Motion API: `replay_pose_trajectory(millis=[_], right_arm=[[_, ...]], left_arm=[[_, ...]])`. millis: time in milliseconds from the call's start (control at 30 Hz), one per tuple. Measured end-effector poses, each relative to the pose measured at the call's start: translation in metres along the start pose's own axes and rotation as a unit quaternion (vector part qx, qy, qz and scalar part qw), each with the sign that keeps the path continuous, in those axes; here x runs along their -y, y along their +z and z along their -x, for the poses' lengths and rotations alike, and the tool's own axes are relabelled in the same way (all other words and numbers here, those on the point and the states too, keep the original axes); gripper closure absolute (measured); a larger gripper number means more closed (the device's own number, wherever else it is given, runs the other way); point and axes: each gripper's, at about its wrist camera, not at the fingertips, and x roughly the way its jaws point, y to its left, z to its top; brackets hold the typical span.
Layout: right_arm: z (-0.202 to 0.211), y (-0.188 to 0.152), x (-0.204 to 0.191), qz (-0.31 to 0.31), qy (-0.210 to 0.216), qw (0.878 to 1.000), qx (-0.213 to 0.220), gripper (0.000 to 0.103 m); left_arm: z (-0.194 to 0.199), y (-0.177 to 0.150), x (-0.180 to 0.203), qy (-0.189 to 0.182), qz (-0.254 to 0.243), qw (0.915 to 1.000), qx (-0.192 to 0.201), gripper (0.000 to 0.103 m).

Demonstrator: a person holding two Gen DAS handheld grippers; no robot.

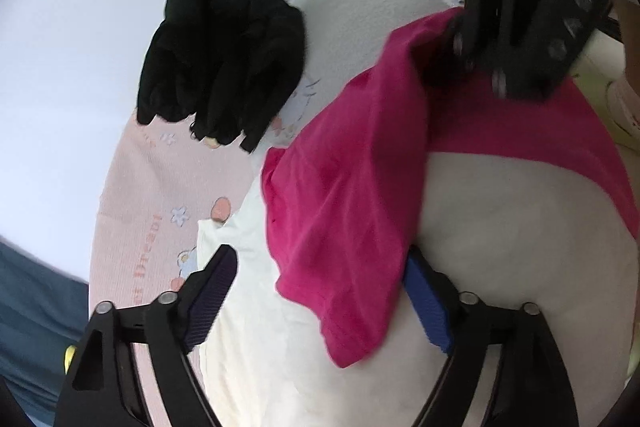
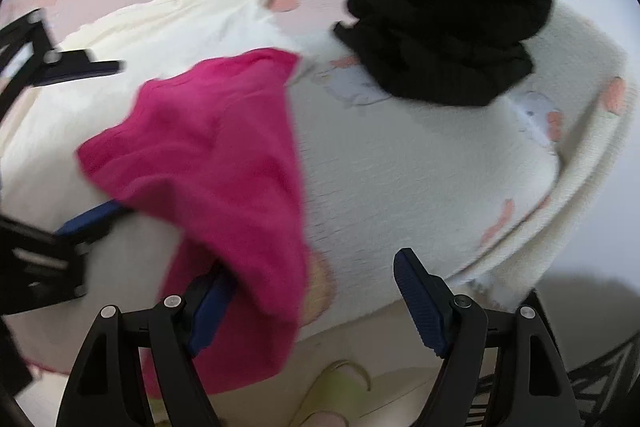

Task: Fold clothes
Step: 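Grasp the magenta fabric edge with the left gripper while the right gripper grasps beside it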

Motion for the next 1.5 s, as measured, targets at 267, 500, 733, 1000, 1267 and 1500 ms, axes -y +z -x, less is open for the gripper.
replay_pose_trajectory(millis=[267, 500, 733, 1000, 1267, 1500], right_arm=[[0.001, -0.003, -0.019, 0.086, -0.076, 0.993, 0.036, 0.025], [0.002, -0.007, -0.030, 0.138, -0.094, 0.984, 0.065, 0.025], [0.003, -0.009, -0.031, 0.138, -0.075, 0.985, 0.070, 0.036], [0.012, -0.016, -0.041, 0.161, -0.055, 0.983, 0.069, 0.069], [0.022, -0.014, -0.033, 0.139, -0.030, 0.988, 0.066, 0.098], [0.031, -0.012, -0.026, 0.124, 0.019, 0.991, 0.054, 0.098]], left_arm=[[-0.007, 0.004, 0.002, 0.015, -0.012, 0.9996, -0.019, 0.017], [-0.008, -0.001, -0.006, 0.000, 0.042, 0.9989, -0.021, 0.017], [-0.004, -0.008, -0.008, -0.006, 0.088, 0.9961, -0.003, 0.019], [0.004, -0.001, 0.012, -0.002, 0.051, 0.9986, -0.011, 0.054], [0.002, -0.008, 0.020, 0.005, 0.031, 0.9988, -0.038, 0.094], [-0.010, -0.034, -0.008, -0.002, 0.092, 0.9909, -0.098, 0.098]])
